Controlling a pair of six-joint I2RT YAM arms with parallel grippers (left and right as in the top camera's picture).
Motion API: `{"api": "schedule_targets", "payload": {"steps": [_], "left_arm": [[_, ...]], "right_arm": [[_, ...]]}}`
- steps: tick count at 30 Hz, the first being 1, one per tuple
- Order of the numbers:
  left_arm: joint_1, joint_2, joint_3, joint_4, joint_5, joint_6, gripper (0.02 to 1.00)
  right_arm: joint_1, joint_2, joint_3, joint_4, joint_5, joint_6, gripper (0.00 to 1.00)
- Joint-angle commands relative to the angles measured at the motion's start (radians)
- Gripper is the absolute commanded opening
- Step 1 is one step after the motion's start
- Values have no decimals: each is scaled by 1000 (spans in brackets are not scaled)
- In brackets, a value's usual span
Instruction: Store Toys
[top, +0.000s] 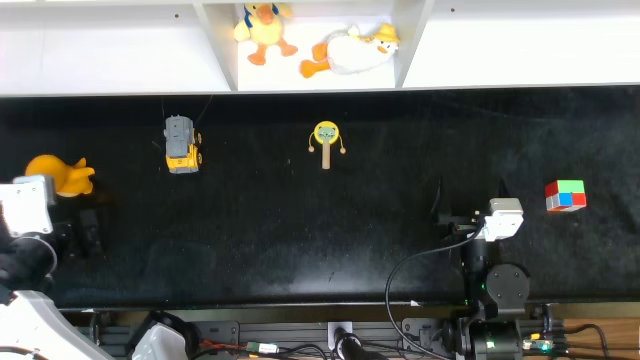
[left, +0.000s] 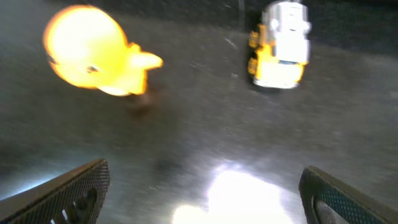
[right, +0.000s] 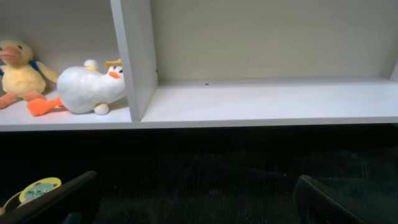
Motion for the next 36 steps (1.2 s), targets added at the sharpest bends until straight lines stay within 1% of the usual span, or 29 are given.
{"api": "schedule_targets", "payload": {"steps": [1,3,5,7,11,17,20,21,24,36], "left_arm": [[15,25,26,79,-85,104,996],[15,50,26,137,-142,104,996],[15,71,26,162,-148,104,998],[15,98,26,184,-140,103,998],[15,135,26,193,-48,104,998],[15,142,26,255,-51,103,998],[15,175,26,287,-53,100,943],[15,193,26,299,-53,100,941],[15,267,26,336,-53,100,941],[15,408,26,446,-60,88,950]], "right_arm": [[-1,-10,-14,5,-7,8,996],[-1,-10,-14,5,-7,8,996],[-1,-10,-14,5,-7,8,993],[-1,-10,-14,5,-7,8,996],[-1,-10,-14,5,-7,8,993],[-1,-10,-14,5,-7,8,996],[-1,-10,-14,5,-7,8,996],[-1,-10,-14,5,-7,8,996],[-1,-10,-14,5,-7,8,993],[-1,-10,-14,5,-7,8,996]]}}
